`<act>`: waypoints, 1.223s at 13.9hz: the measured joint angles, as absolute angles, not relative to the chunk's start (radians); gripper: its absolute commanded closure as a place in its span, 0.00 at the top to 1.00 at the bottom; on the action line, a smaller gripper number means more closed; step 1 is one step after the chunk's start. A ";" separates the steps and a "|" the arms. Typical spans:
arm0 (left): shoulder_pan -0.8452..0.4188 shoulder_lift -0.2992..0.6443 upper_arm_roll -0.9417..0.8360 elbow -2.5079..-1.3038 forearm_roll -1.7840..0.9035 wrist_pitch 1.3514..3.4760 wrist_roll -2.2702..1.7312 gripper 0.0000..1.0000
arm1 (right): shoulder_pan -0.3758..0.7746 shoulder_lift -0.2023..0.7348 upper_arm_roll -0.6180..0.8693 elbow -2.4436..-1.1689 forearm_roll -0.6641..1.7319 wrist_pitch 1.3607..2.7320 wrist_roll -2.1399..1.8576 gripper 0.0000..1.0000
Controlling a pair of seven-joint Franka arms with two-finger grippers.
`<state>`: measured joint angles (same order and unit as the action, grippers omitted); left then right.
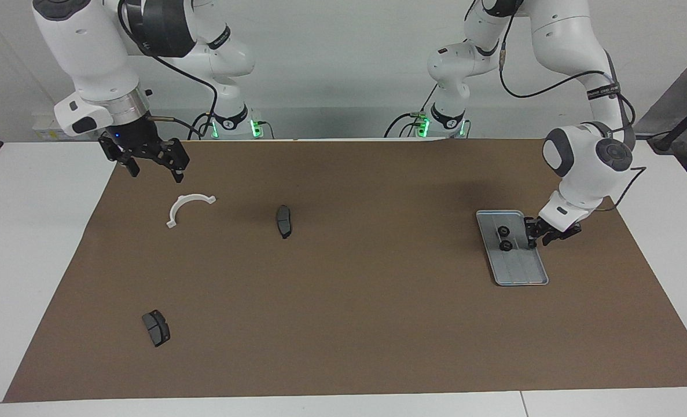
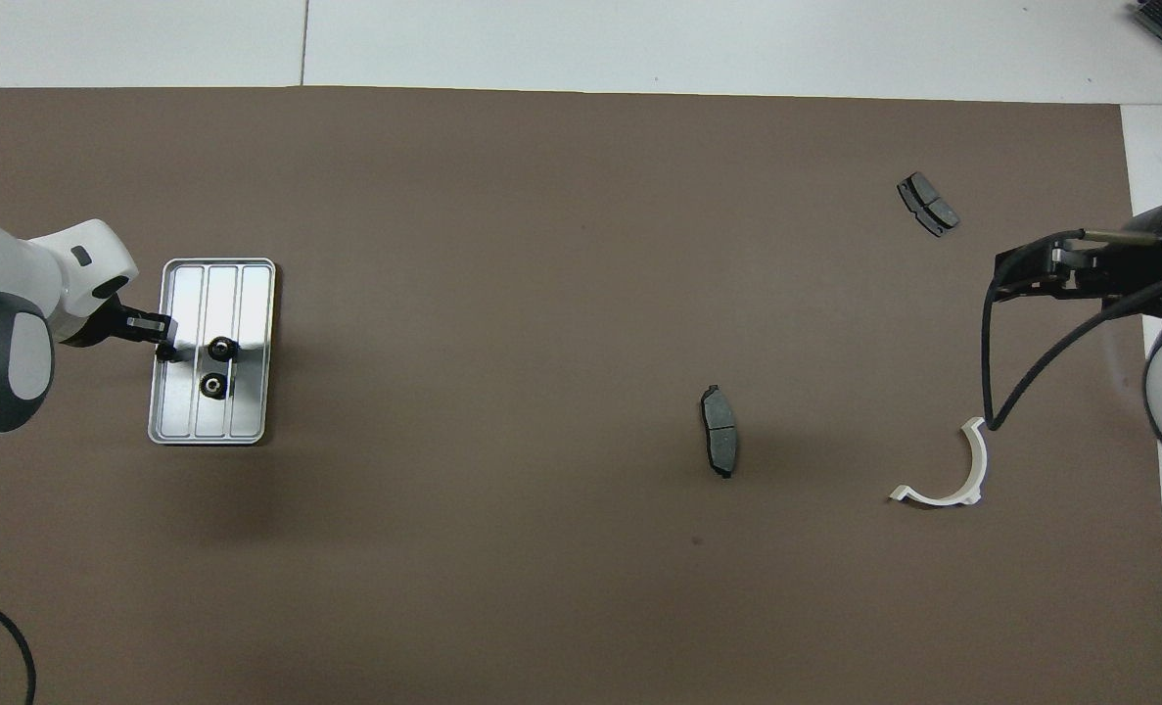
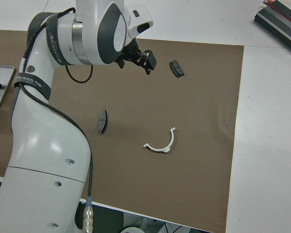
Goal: Pick bearing gear from pile to tray
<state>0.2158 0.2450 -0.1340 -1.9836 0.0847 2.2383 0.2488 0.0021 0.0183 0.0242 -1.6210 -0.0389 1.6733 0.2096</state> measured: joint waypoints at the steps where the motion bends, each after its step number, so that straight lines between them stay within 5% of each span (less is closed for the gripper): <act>1: 0.215 0.242 -0.138 -1.985 0.085 2.239 0.249 1.00 | 0.002 0.018 0.024 -1.621 -0.039 1.673 0.210 1.00; 5: 0.213 0.232 -0.147 -1.964 0.085 2.235 0.249 1.00 | 0.002 0.018 0.024 -1.621 -0.039 1.673 0.210 1.00; 17: 0.206 0.082 -0.156 -1.556 0.000 1.653 0.169 1.00 | 0.002 0.018 0.024 -1.621 -0.039 1.673 0.210 1.00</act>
